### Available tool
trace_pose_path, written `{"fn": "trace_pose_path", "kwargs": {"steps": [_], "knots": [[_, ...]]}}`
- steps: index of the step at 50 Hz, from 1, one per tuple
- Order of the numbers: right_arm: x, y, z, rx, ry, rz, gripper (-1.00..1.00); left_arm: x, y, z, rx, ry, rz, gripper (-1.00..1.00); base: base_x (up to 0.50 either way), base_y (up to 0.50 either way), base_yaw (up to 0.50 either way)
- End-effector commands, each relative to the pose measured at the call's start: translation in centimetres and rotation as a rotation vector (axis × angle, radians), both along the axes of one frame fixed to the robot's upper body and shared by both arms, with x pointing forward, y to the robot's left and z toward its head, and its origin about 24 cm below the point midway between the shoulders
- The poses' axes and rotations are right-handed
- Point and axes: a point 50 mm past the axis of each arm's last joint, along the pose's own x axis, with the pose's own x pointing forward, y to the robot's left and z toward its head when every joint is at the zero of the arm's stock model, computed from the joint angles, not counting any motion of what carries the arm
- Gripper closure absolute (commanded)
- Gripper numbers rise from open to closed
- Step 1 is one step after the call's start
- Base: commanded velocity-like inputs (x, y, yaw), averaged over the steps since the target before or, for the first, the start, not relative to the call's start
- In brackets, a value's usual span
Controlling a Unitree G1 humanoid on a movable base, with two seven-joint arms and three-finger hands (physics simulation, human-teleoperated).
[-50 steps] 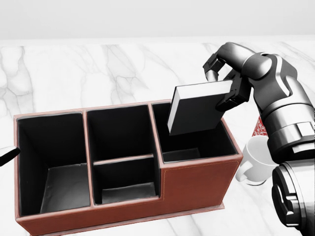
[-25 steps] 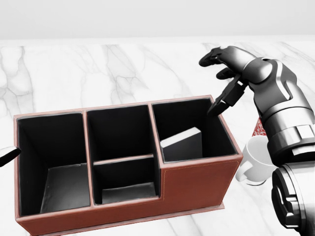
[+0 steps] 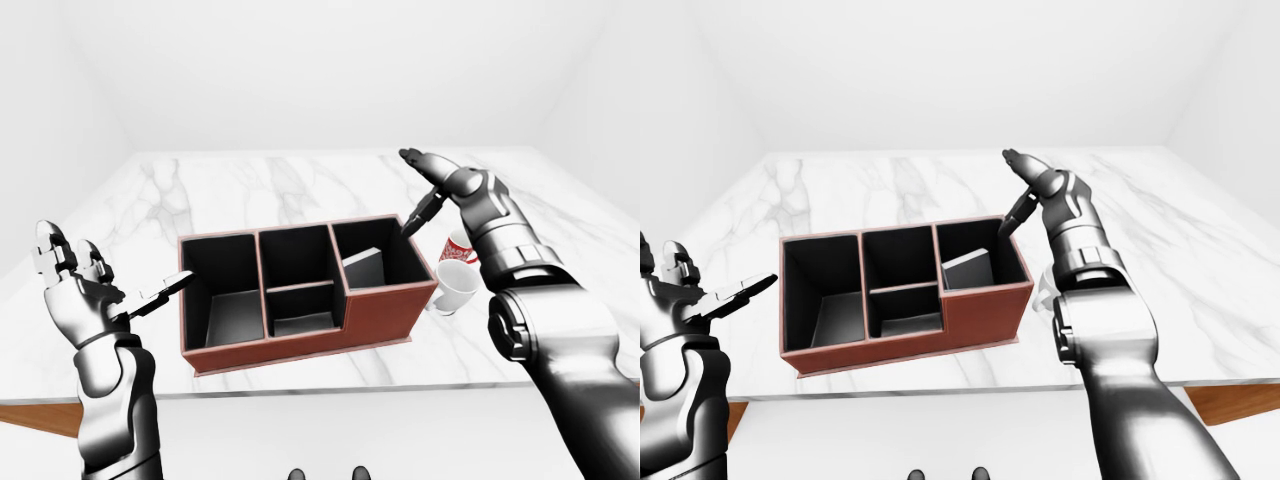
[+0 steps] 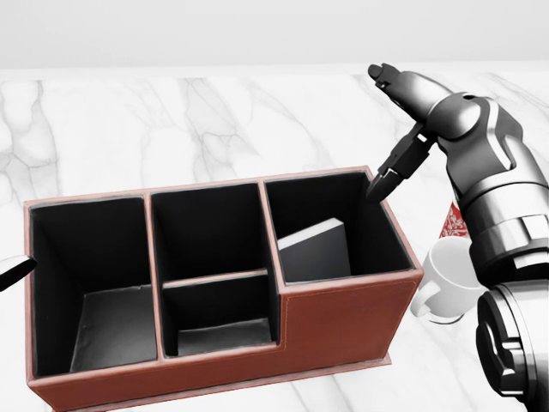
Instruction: Pick up the book and place it in the right compartment of the caddy.
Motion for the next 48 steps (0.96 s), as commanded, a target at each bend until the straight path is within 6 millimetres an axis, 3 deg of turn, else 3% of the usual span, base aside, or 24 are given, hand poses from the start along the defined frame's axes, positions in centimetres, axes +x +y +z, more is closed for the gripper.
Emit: {"fn": "trace_pose_path", "kwargs": {"steps": [1, 7, 25, 48], "knots": [[0.1, 0.5, 1.6, 0.0, -0.077, 0.013, -1.0, 0.0, 0.0, -0.1, 0.0, 0.001, 0.0, -1.0, 0.0, 0.0, 0.0], [-0.1, 1.4, 3.4, -0.007, -0.151, 0.057, -1.0, 0.0, 0.0, -0.1, 0.0, 0.001, 0.0, -1.0, 0.0, 0.0, 0.0], [-3.7, 3.7, 11.5, 0.023, -0.535, 0.212, -1.0, 0.0, 0.0, -0.1, 0.0, 0.001, -0.001, -1.0, 0.0, 0.0, 0.0], [-3.9, 4.3, 12.7, 0.08, -0.583, 0.236, -1.0, -0.1, 0.0, -0.1, 0.0, 0.001, -0.001, -1.0, 0.0, 0.0, 0.0]]}}
